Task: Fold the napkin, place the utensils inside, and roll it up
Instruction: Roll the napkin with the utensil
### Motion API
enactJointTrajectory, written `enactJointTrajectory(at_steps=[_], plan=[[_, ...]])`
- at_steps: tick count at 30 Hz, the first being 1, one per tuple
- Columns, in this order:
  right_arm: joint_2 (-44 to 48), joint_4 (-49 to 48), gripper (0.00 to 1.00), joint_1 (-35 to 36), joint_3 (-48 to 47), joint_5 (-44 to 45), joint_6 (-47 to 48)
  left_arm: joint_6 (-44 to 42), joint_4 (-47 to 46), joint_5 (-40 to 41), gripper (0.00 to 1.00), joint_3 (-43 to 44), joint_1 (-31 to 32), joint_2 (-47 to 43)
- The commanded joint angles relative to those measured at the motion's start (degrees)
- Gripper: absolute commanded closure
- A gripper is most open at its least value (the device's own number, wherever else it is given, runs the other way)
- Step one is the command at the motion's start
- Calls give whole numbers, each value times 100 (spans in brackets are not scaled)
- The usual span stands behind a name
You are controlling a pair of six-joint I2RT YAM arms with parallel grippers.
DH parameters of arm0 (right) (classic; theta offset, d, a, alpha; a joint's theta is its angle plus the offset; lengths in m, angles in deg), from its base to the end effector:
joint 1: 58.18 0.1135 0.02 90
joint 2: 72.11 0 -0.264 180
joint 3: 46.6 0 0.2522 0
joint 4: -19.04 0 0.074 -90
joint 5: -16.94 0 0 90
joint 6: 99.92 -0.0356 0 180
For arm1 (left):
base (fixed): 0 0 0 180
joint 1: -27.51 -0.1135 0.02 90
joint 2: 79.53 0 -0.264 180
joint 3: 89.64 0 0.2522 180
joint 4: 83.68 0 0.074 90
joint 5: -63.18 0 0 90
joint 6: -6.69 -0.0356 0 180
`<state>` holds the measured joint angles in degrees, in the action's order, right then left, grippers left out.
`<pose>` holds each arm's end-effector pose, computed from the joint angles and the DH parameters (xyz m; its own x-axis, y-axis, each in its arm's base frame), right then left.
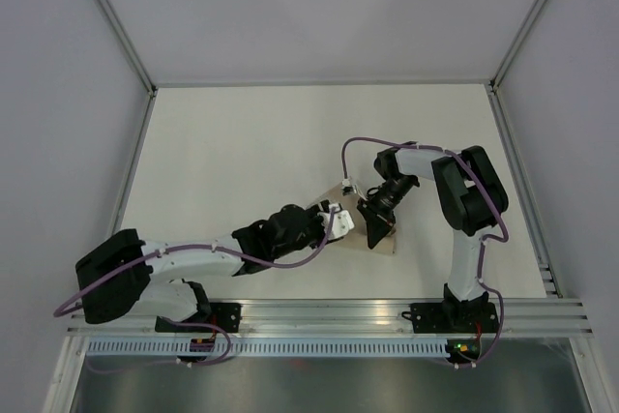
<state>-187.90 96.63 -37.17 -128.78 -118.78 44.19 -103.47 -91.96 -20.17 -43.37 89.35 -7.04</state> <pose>0.2795 0.1346 0.1194 -0.5032 -0.7992 -0.3288 -0.7102 0.1657 0.6843 0.1315 -0.2369 0.2202 0.1474 0.4500 -0.8808 0.8233 0.4376 0.3614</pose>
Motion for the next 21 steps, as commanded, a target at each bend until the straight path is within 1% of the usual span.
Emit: enactJointTrajectory(at_steps=[1, 6, 10, 11, 15, 21], plan=[[-445, -978, 99, 43, 189, 1021, 267, -918, 454, 135, 48, 431, 310, 536], [-453, -978, 99, 34, 189, 1021, 249, -1156, 649, -173, 46, 730, 609, 1179], [-436, -987, 100, 25, 198, 994, 258, -1314, 526, -314, 43, 844, 618, 1487], [-445, -1004, 100, 17, 206, 986, 258, -1350, 465, -340, 36, 853, 618, 1540], [-471, -1004, 100, -1, 198, 968, 249, -1482, 341, -454, 35, 906, 618, 1917], [-480, -1013, 99, 8, 180, 968, 241, -1526, 122, -577, 35, 915, 610, 2225]])
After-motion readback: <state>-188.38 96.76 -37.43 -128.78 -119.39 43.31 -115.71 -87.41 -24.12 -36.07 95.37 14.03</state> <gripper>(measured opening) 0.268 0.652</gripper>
